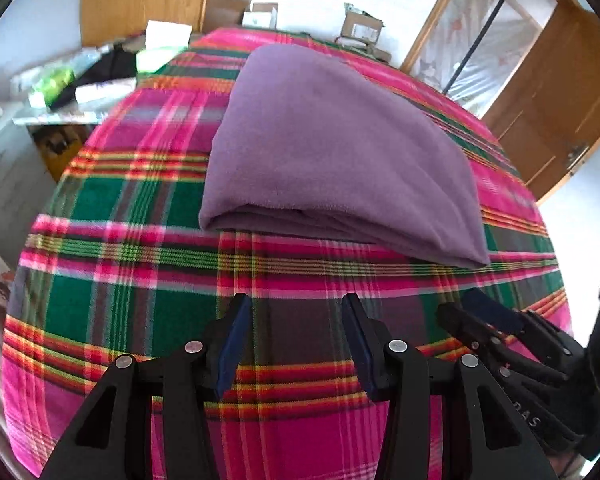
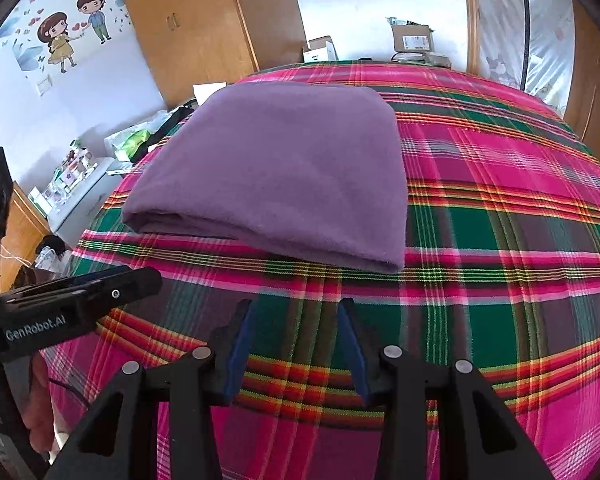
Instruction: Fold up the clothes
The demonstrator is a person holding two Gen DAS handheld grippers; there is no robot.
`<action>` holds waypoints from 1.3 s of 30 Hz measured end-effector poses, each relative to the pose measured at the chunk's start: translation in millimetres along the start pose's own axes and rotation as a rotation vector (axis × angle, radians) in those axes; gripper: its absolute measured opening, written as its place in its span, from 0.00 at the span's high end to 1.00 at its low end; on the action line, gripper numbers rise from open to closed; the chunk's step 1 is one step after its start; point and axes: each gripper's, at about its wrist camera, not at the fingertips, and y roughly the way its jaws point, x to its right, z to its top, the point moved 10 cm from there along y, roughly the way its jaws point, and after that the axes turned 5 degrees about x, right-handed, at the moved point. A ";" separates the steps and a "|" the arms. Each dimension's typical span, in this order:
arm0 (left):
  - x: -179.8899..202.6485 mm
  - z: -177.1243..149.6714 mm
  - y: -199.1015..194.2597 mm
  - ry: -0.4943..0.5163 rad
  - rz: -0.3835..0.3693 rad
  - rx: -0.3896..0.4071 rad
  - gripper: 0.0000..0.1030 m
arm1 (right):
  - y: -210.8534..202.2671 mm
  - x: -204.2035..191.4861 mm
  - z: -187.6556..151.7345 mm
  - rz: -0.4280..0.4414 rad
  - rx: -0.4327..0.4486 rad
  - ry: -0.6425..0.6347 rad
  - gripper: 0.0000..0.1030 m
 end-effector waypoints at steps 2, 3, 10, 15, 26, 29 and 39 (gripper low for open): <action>3.5 -0.3 2.5 0.029 0.028 0.011 0.52 | -0.6 -1.5 -1.3 -0.015 0.005 -0.023 0.58; 5.6 0.6 4.4 0.034 0.036 0.018 0.52 | -0.3 -2.1 -1.4 -0.021 0.009 -0.032 0.58; 12.1 2.4 12.9 0.052 0.112 0.055 0.51 | -0.4 -0.2 -2.1 -0.049 0.032 -0.053 0.53; 18.2 -0.1 14.2 0.099 0.149 0.058 0.51 | 1.7 9.9 0.9 -0.105 0.046 -0.058 0.47; 23.2 1.0 21.6 0.122 0.191 0.073 0.44 | 2.7 10.7 0.1 -0.130 0.040 -0.083 0.44; 21.2 2.4 22.5 0.126 0.195 0.074 0.41 | 2.8 13.0 0.3 -0.142 0.039 -0.084 0.44; 20.5 4.3 24.3 0.123 0.204 0.079 0.35 | 4.5 25.6 4.0 -0.191 0.034 -0.057 0.36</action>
